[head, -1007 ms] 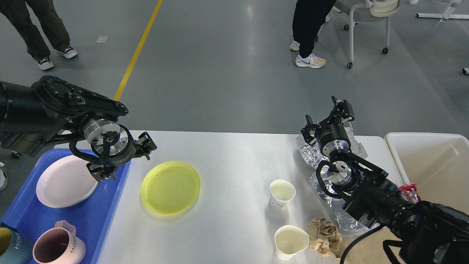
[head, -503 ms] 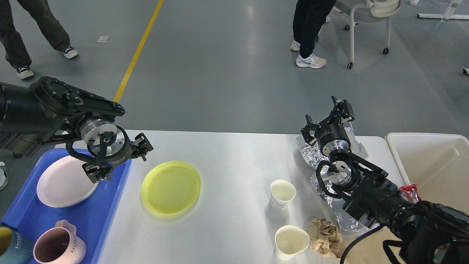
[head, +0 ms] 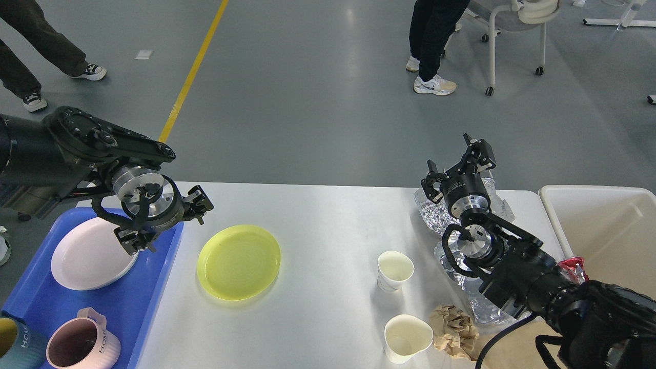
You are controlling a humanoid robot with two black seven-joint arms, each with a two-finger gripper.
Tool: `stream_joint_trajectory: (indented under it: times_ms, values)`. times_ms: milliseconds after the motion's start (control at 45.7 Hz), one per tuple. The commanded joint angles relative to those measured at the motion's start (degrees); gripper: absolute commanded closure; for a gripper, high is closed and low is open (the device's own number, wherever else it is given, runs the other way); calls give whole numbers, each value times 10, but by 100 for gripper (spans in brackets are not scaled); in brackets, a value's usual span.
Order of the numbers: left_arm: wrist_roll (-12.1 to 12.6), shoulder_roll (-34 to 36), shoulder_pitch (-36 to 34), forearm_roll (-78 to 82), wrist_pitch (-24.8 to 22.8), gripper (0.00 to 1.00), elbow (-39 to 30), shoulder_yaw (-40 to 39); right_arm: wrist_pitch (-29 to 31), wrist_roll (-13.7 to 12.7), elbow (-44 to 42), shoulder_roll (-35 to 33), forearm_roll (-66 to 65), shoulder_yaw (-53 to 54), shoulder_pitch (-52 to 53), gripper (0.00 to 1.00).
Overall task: Tidy desktop
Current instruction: 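Move the left gripper toward the yellow plate's edge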
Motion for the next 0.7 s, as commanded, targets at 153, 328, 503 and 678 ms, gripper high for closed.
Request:
stream_joint_trajectory:
  times_ms: [153, 328, 503, 678]
  values:
    - [0, -2, -5, 0, 1, 3, 0, 0, 0, 0, 0, 0, 0, 0, 0, 0]
    - [0, -2, -4, 0, 0, 3, 0, 0, 0, 0, 1, 0, 0, 0, -1, 0]
    - [-1, -2, -3, 0, 0, 3, 0, 0, 0, 0, 0, 0, 0, 0, 0, 0]
    - [0, -2, -1, 0, 0, 3, 0, 0, 0, 0, 1, 0, 0, 0, 0, 0]
